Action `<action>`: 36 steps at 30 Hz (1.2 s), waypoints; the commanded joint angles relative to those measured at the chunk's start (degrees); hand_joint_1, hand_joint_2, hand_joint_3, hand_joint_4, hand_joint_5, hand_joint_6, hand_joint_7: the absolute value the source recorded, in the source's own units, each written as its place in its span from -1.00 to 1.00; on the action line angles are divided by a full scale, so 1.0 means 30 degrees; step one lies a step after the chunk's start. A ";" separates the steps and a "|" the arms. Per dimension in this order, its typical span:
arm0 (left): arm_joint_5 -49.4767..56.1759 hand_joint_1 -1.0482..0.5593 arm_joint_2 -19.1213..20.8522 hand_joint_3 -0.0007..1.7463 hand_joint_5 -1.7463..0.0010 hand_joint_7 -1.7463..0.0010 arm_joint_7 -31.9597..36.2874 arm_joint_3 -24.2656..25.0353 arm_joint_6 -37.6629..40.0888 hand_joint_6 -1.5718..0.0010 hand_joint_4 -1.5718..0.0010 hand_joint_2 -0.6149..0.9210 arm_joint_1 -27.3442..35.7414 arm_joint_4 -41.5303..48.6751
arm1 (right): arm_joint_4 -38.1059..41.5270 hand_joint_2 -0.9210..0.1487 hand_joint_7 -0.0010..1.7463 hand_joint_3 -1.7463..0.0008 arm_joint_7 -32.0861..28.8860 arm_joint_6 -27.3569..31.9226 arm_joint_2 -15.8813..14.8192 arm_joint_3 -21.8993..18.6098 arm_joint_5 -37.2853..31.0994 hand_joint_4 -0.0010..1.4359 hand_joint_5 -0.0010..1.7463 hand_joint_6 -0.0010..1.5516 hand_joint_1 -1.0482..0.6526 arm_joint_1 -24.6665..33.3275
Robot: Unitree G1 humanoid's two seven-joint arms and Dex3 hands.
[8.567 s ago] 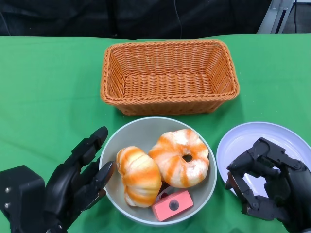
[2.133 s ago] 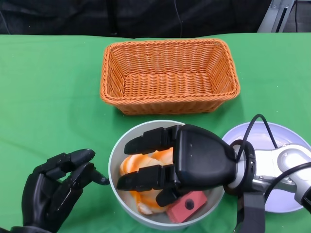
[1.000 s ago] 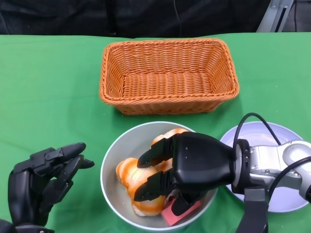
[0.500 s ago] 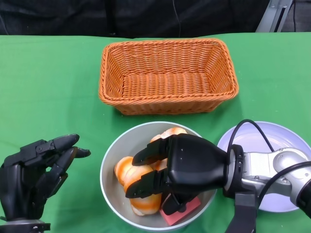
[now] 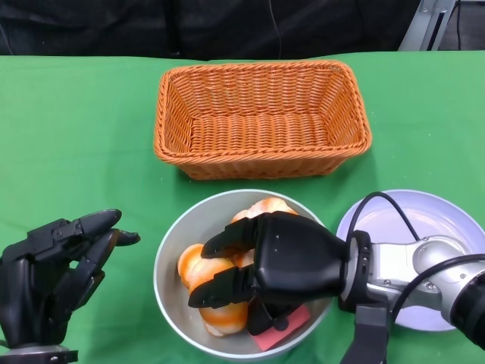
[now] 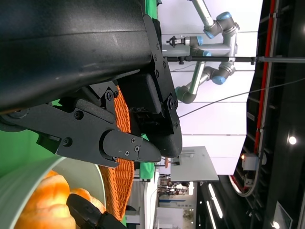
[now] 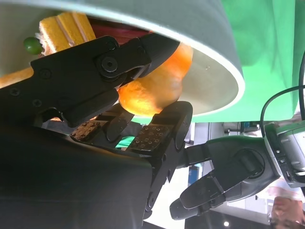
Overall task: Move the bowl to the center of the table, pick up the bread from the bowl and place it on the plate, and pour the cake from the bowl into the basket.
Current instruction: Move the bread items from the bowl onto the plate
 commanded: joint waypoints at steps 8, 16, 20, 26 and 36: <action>-0.0212 0.00 0.0005 -0.79 -0.16 0.99 0.0286 0.0099 0.0142 -0.63 -0.09 1.00 0.0132 -0.0559 | 0.2044 -0.74 -0.94 0.99 -0.3468 0.0770 0.0945 0.1387 -0.0974 0.70 -0.84 0.45 -0.32 0.0056; -0.0257 0.01 -0.0011 -0.78 -0.17 0.98 0.0346 0.0126 0.0187 -0.64 -0.11 1.00 0.0093 -0.0515 | 0.2960 -0.71 -0.98 1.00 -0.4838 0.0553 0.1162 0.1955 -0.0892 0.40 -0.09 0.57 -0.25 -0.0229; -0.0412 0.00 0.0062 -0.80 -0.16 0.98 0.0105 0.0186 0.0091 -0.63 -0.10 1.00 -0.0030 -0.0193 | 0.3068 -0.75 -0.99 1.00 -0.4899 0.0256 0.1124 0.1905 -0.0657 0.28 0.14 0.59 -0.24 -0.0327; -0.0372 0.00 0.0128 -0.80 -0.16 0.98 0.0048 0.0204 0.0100 -0.64 -0.11 1.00 -0.0085 0.0103 | 0.3164 -0.76 -0.99 1.00 -0.5332 0.0085 0.1125 0.1835 -0.0430 0.29 0.16 0.60 -0.22 -0.0375; -0.0205 0.00 0.0178 -0.80 -0.15 0.98 0.0081 0.0212 0.0026 -0.64 -0.11 1.00 -0.0117 0.0503 | 0.3389 -0.74 -1.00 1.00 -0.5965 -0.0423 0.1204 0.1505 -0.0041 0.21 0.19 0.57 -0.21 -0.0684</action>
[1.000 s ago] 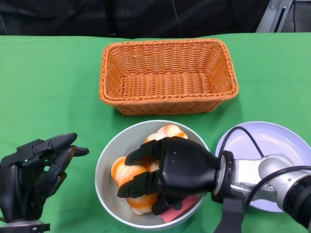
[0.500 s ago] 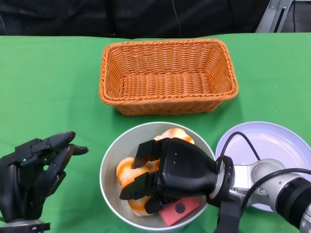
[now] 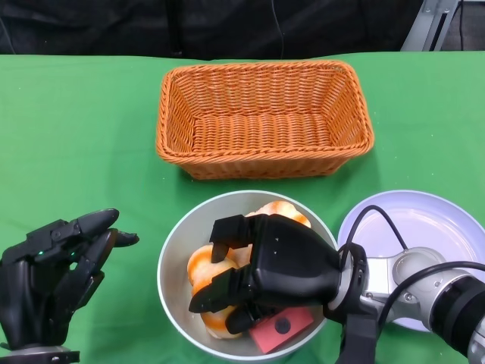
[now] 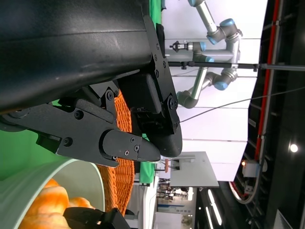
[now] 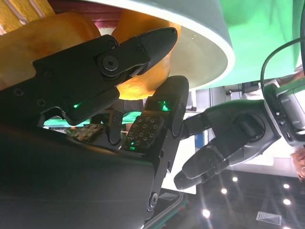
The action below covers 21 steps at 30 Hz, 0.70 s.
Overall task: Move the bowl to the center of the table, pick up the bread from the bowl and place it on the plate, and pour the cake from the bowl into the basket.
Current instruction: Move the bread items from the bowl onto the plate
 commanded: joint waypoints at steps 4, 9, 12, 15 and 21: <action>0.0278 -0.03 0.0326 -0.81 -0.14 0.98 0.0098 0.0133 -0.0307 -0.64 -0.11 1.00 -0.0030 0.0329 | 0.0462 -0.79 -0.99 0.99 -0.0357 -0.0564 0.0007 -0.0271 0.0264 0.24 0.17 0.58 -0.14 -0.0374; 0.0752 -0.04 0.0350 -0.80 -0.12 0.98 0.0330 0.0135 -0.0365 -0.64 -0.11 1.00 -0.0027 0.0398 | 0.0842 -0.85 -0.96 0.99 -0.1541 -0.0775 0.0373 -0.0511 0.0374 0.15 0.38 0.62 -0.10 -0.0825; 0.0895 -0.03 0.0404 -0.79 -0.12 0.98 0.0306 0.0135 -0.0393 -0.64 -0.11 1.00 -0.0050 0.0456 | 0.0955 -0.90 -0.93 0.99 -0.1562 -0.1020 0.0355 -0.0725 0.0554 0.08 0.50 0.60 -0.09 -0.1223; 0.0731 -0.05 0.0437 -0.81 -0.11 0.98 0.0141 0.0098 -0.0206 -0.64 -0.10 1.00 -0.0021 0.0367 | 0.0778 -0.96 -0.93 0.98 -0.1353 -0.1173 0.0244 -0.0989 0.0728 0.07 0.50 0.57 -0.09 -0.1415; 0.0408 -0.04 0.0627 -0.83 -0.09 0.99 -0.0072 0.0142 -0.0033 -0.63 -0.08 1.00 -0.0197 0.0644 | 0.0369 -0.86 -0.90 1.00 -0.1097 -0.1350 0.0046 -0.1579 0.0896 0.06 0.47 0.54 -0.12 -0.1756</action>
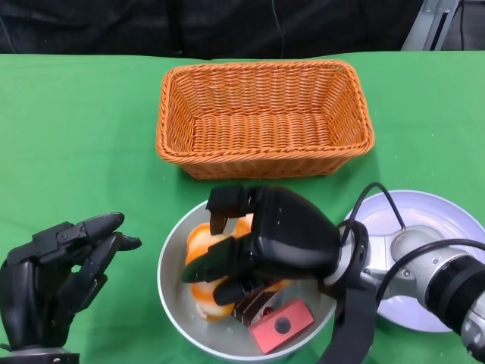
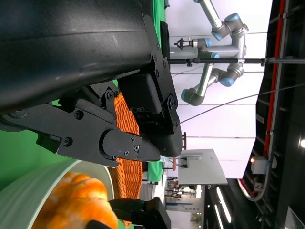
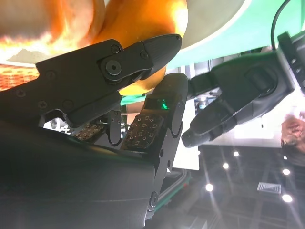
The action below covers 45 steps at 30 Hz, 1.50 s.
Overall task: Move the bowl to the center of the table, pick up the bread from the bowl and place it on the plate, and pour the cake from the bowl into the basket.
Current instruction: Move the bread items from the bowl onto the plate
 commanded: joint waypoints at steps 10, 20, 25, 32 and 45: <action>-0.0711 -0.09 0.0451 -0.85 0.00 0.99 -0.0422 0.0243 0.0063 -0.62 -0.13 1.00 -0.0290 0.0533 | -0.2082 -0.98 -0.65 0.99 0.1334 -0.1096 -0.1306 -0.1972 0.1374 0.34 -0.01 0.41 -0.10 -0.0143; -0.0966 -0.03 0.0617 -0.83 -0.01 0.99 -0.0916 0.0460 0.0150 -0.62 -0.12 1.00 -0.0493 0.1002 | -0.4361 -0.96 -0.78 1.00 0.3353 -0.2301 -0.2025 -0.3777 0.3220 0.20 0.24 0.44 -0.10 0.1547; -0.1095 -0.04 0.0617 -0.84 -0.04 0.98 -0.1048 0.0538 0.0112 -0.63 -0.13 1.00 -0.0584 0.1189 | -0.4944 -0.96 -0.80 1.00 0.4260 -0.2561 -0.2110 -0.4478 0.3649 0.21 0.20 0.46 -0.10 0.2253; -0.0971 -0.04 0.0677 -0.82 -0.08 0.98 -0.0917 0.0621 -0.0033 -0.64 -0.11 1.00 -0.0726 0.1535 | -0.5780 -0.94 -0.82 1.00 0.5474 -0.3077 -0.2153 -0.5651 0.4478 0.22 0.15 0.46 -0.10 0.2852; -0.0597 -0.03 0.0619 -0.81 -0.14 0.98 -0.0657 0.0771 -0.0440 -0.64 -0.10 1.00 -0.0839 0.1926 | -0.7773 -0.90 -0.82 1.00 0.8290 -0.3766 -0.3145 -0.7967 0.6556 0.25 0.09 0.47 -0.11 0.4613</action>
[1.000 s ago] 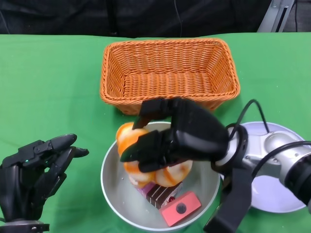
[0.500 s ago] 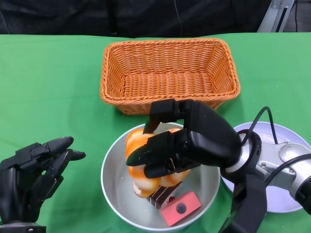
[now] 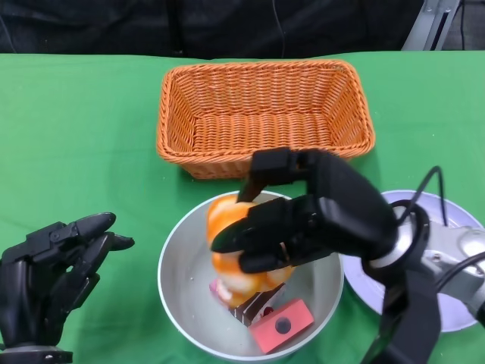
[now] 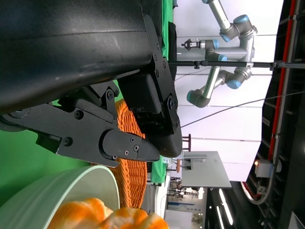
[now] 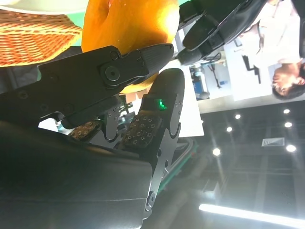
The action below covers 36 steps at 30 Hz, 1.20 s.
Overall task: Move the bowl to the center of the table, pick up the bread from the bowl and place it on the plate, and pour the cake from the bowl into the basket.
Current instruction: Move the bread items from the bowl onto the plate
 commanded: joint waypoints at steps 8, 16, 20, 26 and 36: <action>-0.0025 -0.03 0.0383 -0.80 -0.16 0.98 -0.0069 0.0371 -0.0470 -0.64 -0.09 1.00 -0.0264 0.0709 | -0.3023 -0.87 -0.79 1.00 0.2775 0.0203 -0.1557 -0.2800 0.2358 0.26 0.10 0.46 -0.09 0.2520; -0.0171 -0.03 0.0563 -0.81 -0.13 0.98 -0.0363 0.0504 -0.0418 -0.64 -0.09 1.00 -0.0353 0.1147 | -0.3637 -0.92 -0.04 0.99 0.3591 -0.0245 -0.2040 -0.4700 0.3077 0.23 0.27 0.14 -0.09 0.3799; -0.0346 -0.01 0.0572 -0.80 -0.12 0.98 -0.0620 0.0582 -0.0326 -0.64 -0.10 1.00 -0.0414 0.1320 | -0.4158 -0.98 0.19 0.98 0.3499 0.0093 -0.1973 -0.5733 0.2881 0.21 0.36 0.04 -0.10 0.4519; -0.0299 -0.04 0.0531 -0.83 -0.08 0.98 -0.0587 0.0677 -0.0219 -0.64 -0.13 1.00 -0.0402 0.1375 | -0.4794 -1.00 0.38 0.93 0.2884 0.0618 -0.1650 -0.7200 0.2732 0.23 0.44 0.00 -0.14 0.5283; -0.0281 -0.01 0.0570 -0.81 -0.07 0.98 -0.0687 0.0776 -0.0351 -0.64 -0.14 1.00 -0.0401 0.1566 | -0.5329 -0.10 0.48 -0.10 0.2325 0.1012 -0.1230 -0.9186 0.4248 0.18 0.68 0.00 -0.06 0.6122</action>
